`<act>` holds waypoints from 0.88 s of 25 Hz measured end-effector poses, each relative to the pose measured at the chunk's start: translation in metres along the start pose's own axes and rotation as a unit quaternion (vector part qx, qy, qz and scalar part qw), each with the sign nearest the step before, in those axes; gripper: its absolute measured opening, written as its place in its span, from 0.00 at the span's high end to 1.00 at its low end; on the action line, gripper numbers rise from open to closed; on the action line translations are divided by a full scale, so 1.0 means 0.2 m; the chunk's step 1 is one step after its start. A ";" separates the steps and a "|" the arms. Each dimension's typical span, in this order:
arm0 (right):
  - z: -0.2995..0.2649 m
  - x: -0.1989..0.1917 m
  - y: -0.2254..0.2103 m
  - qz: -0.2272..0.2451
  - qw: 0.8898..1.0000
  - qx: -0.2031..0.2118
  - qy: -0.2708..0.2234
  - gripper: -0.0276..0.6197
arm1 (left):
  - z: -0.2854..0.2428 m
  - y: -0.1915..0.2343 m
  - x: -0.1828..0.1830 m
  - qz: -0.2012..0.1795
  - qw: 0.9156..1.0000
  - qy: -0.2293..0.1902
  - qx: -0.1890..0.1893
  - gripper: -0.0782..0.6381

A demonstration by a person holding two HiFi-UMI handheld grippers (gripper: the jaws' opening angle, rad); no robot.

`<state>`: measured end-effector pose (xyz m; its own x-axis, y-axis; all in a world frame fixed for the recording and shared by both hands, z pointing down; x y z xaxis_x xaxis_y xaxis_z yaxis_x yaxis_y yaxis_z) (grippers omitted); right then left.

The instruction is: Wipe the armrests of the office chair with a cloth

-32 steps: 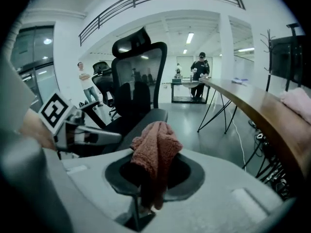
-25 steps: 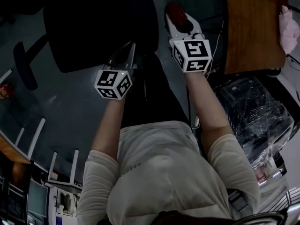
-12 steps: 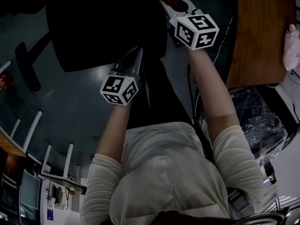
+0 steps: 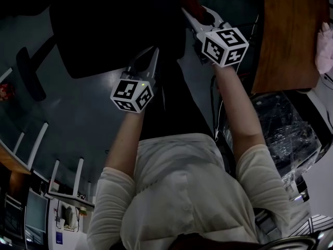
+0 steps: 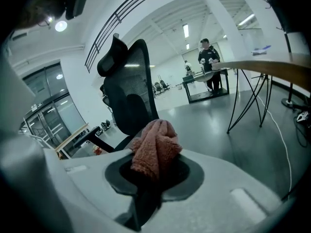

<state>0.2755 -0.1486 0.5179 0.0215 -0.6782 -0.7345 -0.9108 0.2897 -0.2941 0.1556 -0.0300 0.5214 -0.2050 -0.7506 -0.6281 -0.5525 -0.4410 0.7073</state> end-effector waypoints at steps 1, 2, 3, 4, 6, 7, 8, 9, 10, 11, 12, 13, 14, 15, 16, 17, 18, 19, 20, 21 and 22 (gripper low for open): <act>0.02 -0.02 0.01 -0.001 1.000 -0.004 0.002 0.88 | 0.00 0.00 0.00 -0.002 1.000 0.000 -0.001 0.88; 0.04 -0.04 0.01 -0.006 1.000 -0.008 0.004 0.88 | 0.01 0.00 0.00 -0.004 1.000 0.000 -0.001 0.88; 0.06 -0.06 0.02 -0.014 1.000 -0.015 0.007 0.88 | 0.01 0.01 0.01 -0.006 1.000 -0.001 -0.002 0.88; 0.08 -0.09 0.02 -0.025 0.999 -0.024 0.009 0.88 | 0.01 0.01 0.01 -0.008 1.000 -0.002 -0.002 0.88; 0.12 -0.13 0.02 -0.050 0.998 -0.044 0.006 0.88 | 0.01 0.00 0.01 -0.011 1.000 -0.004 0.000 0.88; 0.15 -0.15 0.03 -0.060 0.997 -0.053 0.003 0.88 | 0.00 0.00 0.01 -0.013 1.000 -0.005 0.002 0.88; 0.17 -0.17 0.04 -0.068 0.996 -0.062 0.000 0.88 | 0.00 0.00 0.01 -0.015 1.000 -0.005 0.003 0.88; 0.19 -0.18 0.05 -0.073 0.995 -0.070 -0.003 0.88 | 0.01 0.00 0.01 -0.017 1.000 -0.004 0.003 0.88; 0.21 -0.20 0.06 -0.077 0.994 -0.077 -0.005 0.88 | 0.01 0.00 0.01 -0.020 1.000 -0.003 0.002 0.88; 0.22 -0.21 0.07 -0.080 0.993 -0.081 -0.006 0.88 | 0.01 0.00 0.01 -0.023 1.000 -0.002 0.000 0.88; 0.24 -0.23 0.07 -0.083 0.993 -0.084 -0.007 0.88 | 0.01 0.00 0.01 -0.026 1.000 -0.001 -0.003 0.88; 0.26 -0.24 0.08 -0.086 0.993 -0.085 -0.007 0.88 | 0.01 0.00 0.01 -0.028 1.000 0.000 -0.005 0.88; 0.27 -0.26 0.09 -0.087 0.993 -0.084 -0.006 0.88 | 0.01 0.00 0.01 -0.031 1.000 0.001 -0.006 0.88; 0.29 -0.28 0.09 -0.087 0.993 -0.084 -0.004 0.88 | 0.01 0.00 0.01 -0.033 0.999 0.001 -0.008 0.88; 0.31 -0.30 0.10 -0.086 0.993 -0.084 -0.002 0.88 | 0.01 0.00 0.00 -0.035 0.999 0.000 -0.009 0.88; 0.33 -0.33 0.11 -0.085 0.993 -0.086 0.001 0.88 | 0.01 0.00 0.00 -0.038 0.999 0.000 -0.010 0.88; 0.36 -0.35 0.11 -0.084 0.993 -0.088 0.006 0.88 | 0.01 0.00 0.00 -0.040 0.999 -0.001 -0.011 0.88; 0.38 -0.38 0.13 -0.083 0.992 -0.091 0.010 0.88 | 0.01 0.00 0.00 -0.043 0.999 -0.002 -0.012 0.88; 0.41 -0.41 0.14 -0.083 0.992 -0.094 0.015 0.88 | 0.00 0.00 0.01 -0.045 0.999 -0.003 -0.013 0.88; 0.43 -0.44 0.16 -0.084 0.992 -0.097 0.019 0.88 | 0.00 0.00 0.01 -0.047 0.999 -0.003 -0.014 0.88; 0.46 -0.47 0.18 -0.088 0.991 -0.099 0.022 0.88 | 0.00 0.00 0.01 -0.049 0.999 -0.002 -0.015 0.88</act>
<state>0.2791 -0.0116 0.5208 0.1738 -0.7365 -0.6537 -0.9574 0.0289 -0.2872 0.1545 -0.0309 0.5204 -0.1540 -0.7006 -0.6967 -0.5462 -0.5272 0.6509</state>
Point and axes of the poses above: the fingertips, and each gripper's own axes: z backward along the fingers, y to its left, x out of its top, the point moved 3 cm from there along z, backward along the fingers, and after that the axes turned 12 degrees about -x, right-handed, at the moved point
